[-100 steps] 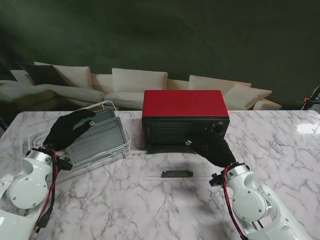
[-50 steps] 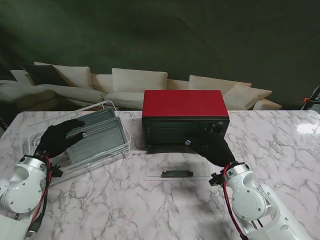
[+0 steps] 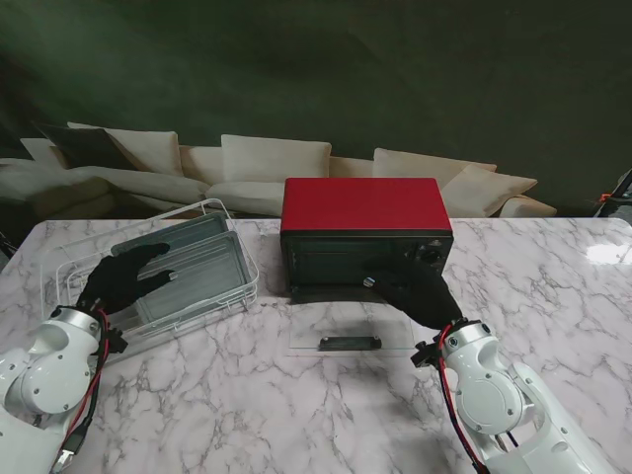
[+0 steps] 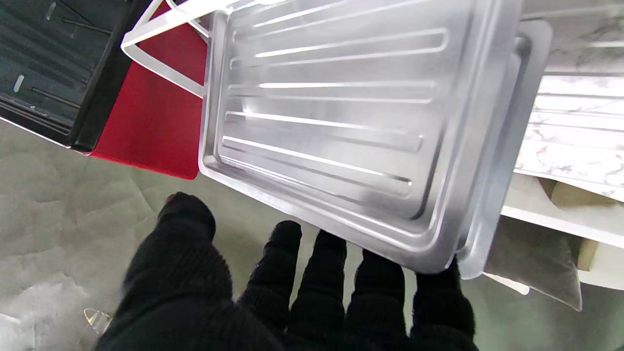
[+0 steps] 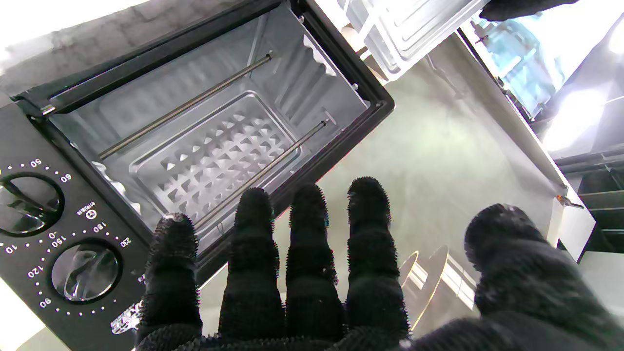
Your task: Slide the trays into the oven
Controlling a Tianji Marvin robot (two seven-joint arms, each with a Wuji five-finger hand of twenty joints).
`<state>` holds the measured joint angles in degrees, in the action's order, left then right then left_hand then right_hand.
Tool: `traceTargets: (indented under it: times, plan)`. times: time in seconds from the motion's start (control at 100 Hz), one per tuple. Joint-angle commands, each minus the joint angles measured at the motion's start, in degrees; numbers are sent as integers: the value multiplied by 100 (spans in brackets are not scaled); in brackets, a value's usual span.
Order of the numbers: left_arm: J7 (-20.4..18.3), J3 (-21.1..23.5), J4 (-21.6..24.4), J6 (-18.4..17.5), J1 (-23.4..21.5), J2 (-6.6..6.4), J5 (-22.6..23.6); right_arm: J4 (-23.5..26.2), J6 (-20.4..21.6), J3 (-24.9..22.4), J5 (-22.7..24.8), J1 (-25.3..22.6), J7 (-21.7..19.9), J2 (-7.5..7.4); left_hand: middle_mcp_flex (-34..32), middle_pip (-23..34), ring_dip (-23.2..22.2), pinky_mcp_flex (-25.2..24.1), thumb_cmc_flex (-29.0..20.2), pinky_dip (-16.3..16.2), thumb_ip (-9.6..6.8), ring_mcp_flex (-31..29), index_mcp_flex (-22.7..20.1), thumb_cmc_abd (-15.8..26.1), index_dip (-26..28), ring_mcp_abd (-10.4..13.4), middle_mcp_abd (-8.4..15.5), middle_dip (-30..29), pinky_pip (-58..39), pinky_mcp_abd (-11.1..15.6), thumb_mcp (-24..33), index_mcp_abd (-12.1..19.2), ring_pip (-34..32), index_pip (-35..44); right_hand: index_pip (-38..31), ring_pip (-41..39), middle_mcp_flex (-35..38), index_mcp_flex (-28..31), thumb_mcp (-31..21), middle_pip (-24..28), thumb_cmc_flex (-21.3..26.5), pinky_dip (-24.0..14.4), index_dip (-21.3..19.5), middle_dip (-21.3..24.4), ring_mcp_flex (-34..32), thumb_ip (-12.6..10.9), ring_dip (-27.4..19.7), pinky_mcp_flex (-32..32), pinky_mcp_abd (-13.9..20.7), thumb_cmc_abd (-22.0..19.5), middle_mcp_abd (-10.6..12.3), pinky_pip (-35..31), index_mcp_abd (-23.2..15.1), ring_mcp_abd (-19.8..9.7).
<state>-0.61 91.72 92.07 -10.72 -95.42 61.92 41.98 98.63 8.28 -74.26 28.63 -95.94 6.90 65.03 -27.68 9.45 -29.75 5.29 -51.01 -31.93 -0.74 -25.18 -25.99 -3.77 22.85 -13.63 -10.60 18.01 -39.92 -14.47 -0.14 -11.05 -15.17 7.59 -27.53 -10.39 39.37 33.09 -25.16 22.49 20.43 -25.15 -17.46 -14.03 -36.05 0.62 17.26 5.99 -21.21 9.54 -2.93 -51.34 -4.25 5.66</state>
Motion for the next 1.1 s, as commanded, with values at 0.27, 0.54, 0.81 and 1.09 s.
traceTargets:
  times: [0.27,0.54,0.81,1.09]
  plan:
    - [-397,50,190,15,-182,-45,-24,-28,-54,29,-13,13,-34,-1,-722,659,-471,326,-299,-194,-47,-612,-605,-187,162,-159,-15,481,-896,35,-60,-180,-708,433,-51,-149,68,-11,-44,156,116,-112,-115,-92,-100,69,94,-36,124,-42,-36,-94,-107,-3]
    - [-497,76,306,-83,-216,-79,161,-50,-63,49,-9,35,-51,-4,-866,1121,-1012,624,-594,-270,-123,-886,-625,-606,100,-158,7,1031,-1398,48,3,-279,-1234,359,-55,-159,60,-9,-38,175,120,-119,-128,-108,-99,68,103,-44,124,-45,-30,-89,-107,-8]
    - [-640,-71,156,70,-48,-122,361,-66,-73,62,-22,50,-66,-5,-946,605,-818,1087,-1159,-94,-330,-1381,-692,-848,-68,-47,-170,288,-1539,77,273,-345,-1119,311,-58,-166,83,2,-33,191,123,-123,-140,-122,-105,67,109,-49,117,-49,-45,-81,-103,1]
    - [-818,-192,40,282,73,-154,431,-73,-76,60,-25,52,-70,-6,-1720,974,-750,1607,-1872,144,-361,-1993,-1192,-1036,446,95,28,655,-1834,235,706,27,-1259,874,-60,-181,136,10,-31,216,128,-130,-151,-143,-131,65,118,-44,124,-55,-51,-81,-94,12]
